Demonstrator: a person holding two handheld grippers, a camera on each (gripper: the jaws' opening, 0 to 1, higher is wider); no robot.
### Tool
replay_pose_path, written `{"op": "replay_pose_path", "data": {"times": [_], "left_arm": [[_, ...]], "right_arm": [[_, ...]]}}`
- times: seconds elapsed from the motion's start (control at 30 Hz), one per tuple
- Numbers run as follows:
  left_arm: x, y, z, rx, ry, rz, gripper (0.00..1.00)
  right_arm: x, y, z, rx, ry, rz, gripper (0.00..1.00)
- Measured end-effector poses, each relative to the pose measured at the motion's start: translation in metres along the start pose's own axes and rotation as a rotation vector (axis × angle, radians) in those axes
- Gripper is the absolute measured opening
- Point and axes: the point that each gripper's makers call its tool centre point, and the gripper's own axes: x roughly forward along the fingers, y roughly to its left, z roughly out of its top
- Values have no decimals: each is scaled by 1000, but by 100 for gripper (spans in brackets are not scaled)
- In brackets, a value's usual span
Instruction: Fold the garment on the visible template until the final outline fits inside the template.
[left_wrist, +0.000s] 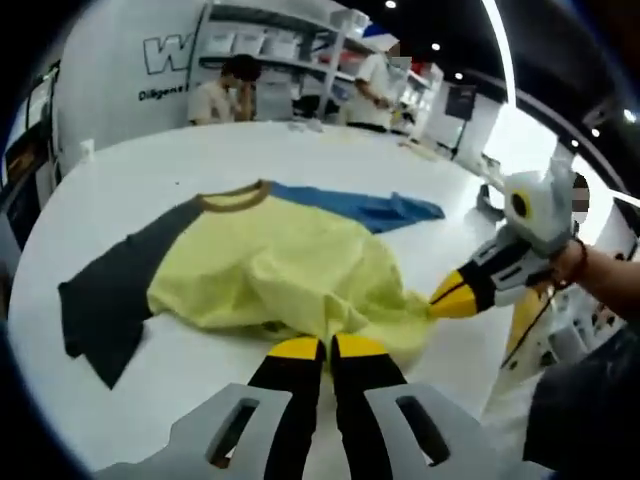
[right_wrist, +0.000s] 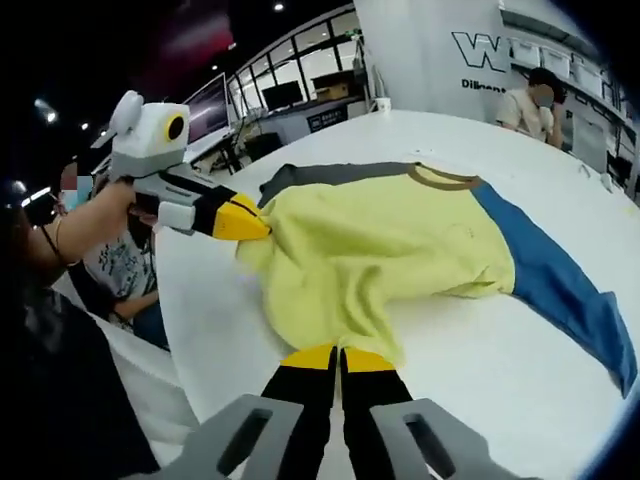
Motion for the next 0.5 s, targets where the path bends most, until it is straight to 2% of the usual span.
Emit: {"op": "replay_pose_path", "data": {"times": [0.33, 0.5], "left_arm": [[-1, -1, -3, 5, 8, -11, 2], [-4, -3, -7, 12, 15, -17, 2]], "right_arm": [[1, 32, -11, -11, 26, 57, 0], [4, 34, -13, -9, 35, 77, 0]]}}
